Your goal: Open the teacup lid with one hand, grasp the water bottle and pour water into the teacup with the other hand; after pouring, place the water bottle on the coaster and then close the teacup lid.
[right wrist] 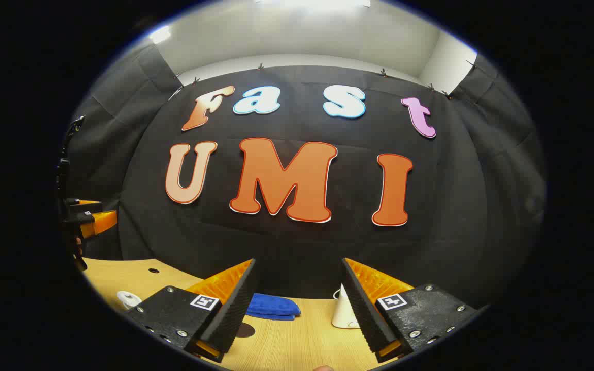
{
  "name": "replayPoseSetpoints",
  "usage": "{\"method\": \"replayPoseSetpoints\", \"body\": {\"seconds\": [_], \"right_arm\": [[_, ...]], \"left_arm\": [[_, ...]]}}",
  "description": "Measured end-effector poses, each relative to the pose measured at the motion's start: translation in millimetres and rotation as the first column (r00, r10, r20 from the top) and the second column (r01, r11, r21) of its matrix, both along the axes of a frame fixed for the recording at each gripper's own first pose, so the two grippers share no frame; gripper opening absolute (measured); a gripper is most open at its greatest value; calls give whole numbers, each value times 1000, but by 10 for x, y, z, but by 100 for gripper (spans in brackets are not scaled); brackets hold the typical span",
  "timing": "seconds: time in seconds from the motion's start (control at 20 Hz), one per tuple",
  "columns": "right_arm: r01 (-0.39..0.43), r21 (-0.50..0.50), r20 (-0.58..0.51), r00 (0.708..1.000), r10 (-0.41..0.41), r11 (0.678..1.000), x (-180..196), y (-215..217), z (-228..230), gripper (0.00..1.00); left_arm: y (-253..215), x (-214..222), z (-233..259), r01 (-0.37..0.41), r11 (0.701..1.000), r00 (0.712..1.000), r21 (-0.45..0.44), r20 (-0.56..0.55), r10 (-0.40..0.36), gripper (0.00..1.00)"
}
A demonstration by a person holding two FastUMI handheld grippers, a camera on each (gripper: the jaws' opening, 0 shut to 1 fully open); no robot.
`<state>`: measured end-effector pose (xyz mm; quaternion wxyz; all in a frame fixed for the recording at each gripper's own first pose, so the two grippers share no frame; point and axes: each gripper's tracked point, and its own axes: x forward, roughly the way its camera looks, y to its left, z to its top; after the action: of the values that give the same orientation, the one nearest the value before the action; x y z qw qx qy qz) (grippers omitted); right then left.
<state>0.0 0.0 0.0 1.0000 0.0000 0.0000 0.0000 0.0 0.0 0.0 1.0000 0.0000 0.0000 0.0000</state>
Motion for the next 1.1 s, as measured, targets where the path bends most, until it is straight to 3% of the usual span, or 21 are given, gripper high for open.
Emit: {"method": "replayPoseSetpoints", "body": {"seconds": [0.75,1.1], "right_arm": [[-46,23,19,999,45,999,-79,68,77,95],[-142,65,-23,989,144,988,-186,319,-134,96]], "left_arm": [[-157,-15,-35,10,1000,999,29,-34,-9,98],[-199,-24,-305,31,999,996,32,-87,-28,98]]}}
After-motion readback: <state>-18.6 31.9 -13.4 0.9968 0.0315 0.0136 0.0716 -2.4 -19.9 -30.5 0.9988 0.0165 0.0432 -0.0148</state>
